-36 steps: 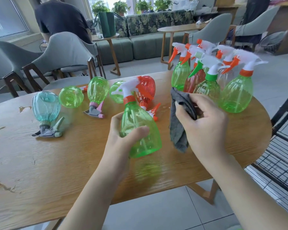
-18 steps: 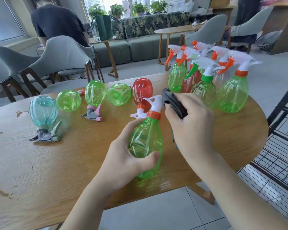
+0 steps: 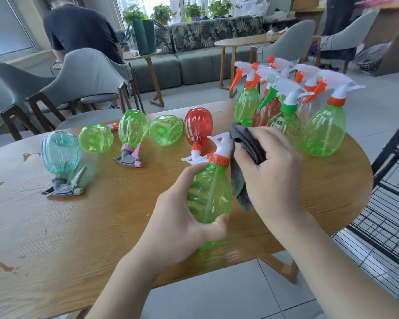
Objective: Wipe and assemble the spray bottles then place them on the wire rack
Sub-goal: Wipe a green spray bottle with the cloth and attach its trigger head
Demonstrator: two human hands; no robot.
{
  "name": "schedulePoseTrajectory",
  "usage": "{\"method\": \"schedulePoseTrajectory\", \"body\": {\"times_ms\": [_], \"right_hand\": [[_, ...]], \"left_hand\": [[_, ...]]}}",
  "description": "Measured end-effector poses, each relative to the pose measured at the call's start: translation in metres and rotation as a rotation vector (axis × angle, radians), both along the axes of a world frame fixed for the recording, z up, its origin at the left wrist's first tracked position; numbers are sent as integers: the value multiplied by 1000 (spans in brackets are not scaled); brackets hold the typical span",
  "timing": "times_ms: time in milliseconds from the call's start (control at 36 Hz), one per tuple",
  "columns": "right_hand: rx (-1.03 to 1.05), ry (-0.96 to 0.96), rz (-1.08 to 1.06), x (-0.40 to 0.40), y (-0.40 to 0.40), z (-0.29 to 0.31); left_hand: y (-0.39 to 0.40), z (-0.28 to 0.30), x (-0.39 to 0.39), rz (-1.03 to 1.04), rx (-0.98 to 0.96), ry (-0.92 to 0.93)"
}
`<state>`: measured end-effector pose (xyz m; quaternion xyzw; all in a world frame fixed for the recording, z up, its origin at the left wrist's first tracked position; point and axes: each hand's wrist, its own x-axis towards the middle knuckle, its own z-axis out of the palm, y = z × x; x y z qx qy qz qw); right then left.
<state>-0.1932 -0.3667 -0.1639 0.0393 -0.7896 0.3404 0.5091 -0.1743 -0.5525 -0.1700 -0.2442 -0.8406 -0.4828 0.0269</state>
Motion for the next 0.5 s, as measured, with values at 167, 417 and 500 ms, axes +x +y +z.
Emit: {"method": "schedulePoseTrajectory", "body": {"times_ms": [167,417,500], "right_hand": [[52,62,211,6,-14,2],[53,-23,11,-5,8,-12],[-13,9,-91,-6,16,-10]], "left_hand": [[2,1,1,14,-7,18],[-3,-5,0,27,67,-33],[-3,-3,1,24,56,-29]]}}
